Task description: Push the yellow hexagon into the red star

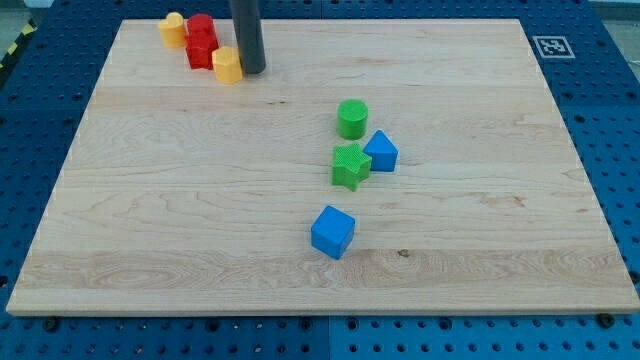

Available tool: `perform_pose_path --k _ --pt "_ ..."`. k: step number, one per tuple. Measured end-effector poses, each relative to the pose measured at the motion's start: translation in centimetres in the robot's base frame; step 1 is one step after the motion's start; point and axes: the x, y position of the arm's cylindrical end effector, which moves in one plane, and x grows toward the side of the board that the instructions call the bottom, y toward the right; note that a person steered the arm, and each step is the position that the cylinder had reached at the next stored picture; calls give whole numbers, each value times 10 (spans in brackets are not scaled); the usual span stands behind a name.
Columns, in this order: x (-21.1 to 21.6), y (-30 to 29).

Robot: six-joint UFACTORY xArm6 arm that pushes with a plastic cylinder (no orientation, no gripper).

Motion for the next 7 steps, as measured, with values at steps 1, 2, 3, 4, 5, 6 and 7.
perform_pose_path --k 1,2,3,4,5,6,7 --pt "-10 -12" --pt "-16 -12" --pt "-18 -2" --pt "-9 38" --pt "10 53" --pt "31 52" --pt "38 43"
